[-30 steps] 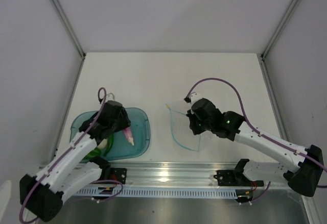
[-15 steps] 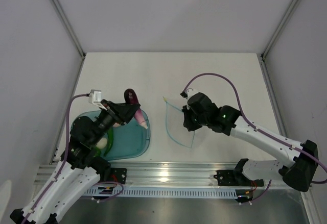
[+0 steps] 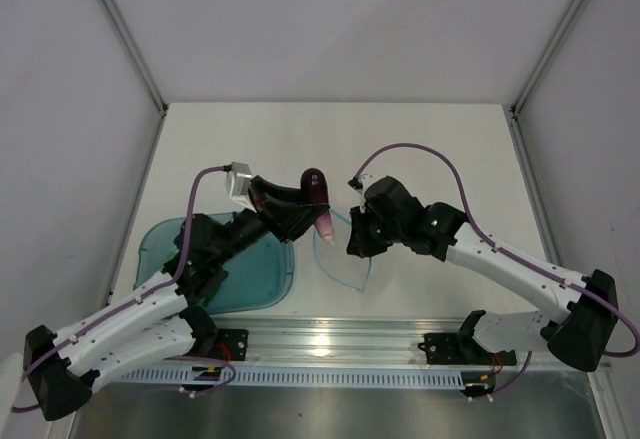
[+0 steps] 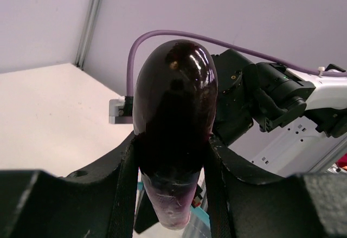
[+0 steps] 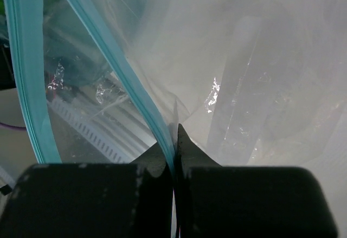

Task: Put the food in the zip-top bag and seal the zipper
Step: Place the fake vegetable in the zipper food storage bag, then pick up the fake vegetable from the bin, then place the fake vegetable in the zipper food storage bag.

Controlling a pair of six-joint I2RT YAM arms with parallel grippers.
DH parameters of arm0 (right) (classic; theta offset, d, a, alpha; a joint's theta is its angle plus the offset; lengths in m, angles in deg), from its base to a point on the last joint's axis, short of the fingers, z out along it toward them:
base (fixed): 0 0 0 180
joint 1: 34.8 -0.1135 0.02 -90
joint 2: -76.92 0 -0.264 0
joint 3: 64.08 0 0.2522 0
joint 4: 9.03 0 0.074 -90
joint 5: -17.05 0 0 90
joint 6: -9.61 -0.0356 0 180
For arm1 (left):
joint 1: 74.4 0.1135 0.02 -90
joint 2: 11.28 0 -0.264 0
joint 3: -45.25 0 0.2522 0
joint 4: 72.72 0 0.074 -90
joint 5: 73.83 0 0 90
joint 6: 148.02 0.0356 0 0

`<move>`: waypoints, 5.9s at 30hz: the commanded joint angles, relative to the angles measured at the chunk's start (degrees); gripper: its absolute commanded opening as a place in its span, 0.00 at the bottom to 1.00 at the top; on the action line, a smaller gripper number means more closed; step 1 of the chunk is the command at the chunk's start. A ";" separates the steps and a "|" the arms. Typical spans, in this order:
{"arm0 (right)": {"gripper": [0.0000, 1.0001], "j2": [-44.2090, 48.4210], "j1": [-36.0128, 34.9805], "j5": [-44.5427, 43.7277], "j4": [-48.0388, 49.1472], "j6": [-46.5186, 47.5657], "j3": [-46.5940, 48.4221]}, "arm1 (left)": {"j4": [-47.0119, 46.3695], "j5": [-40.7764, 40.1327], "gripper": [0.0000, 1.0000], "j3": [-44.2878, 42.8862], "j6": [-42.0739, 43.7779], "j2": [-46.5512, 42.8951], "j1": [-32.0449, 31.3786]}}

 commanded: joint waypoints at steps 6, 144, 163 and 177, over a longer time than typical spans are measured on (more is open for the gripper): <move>0.00 -0.06 1.95 8.67 3.30 -3.25 3.77 | -14.28 -1.27 0.01 0.51 3.39 7.30 -2.67; 0.00 7.06 10.48 3.40 -0.83 4.83 -2.56 | 71.50 -32.56 0.43 -6.26 -71.76 33.51 36.00; 0.00 6.36 10.48 3.05 -0.39 3.69 -2.21 | 67.56 -23.52 0.00 -0.28 -49.81 4.07 28.44; 0.00 3.90 10.48 3.23 -0.12 2.99 -0.89 | 35.12 -5.59 0.00 -8.18 -16.05 -5.09 10.79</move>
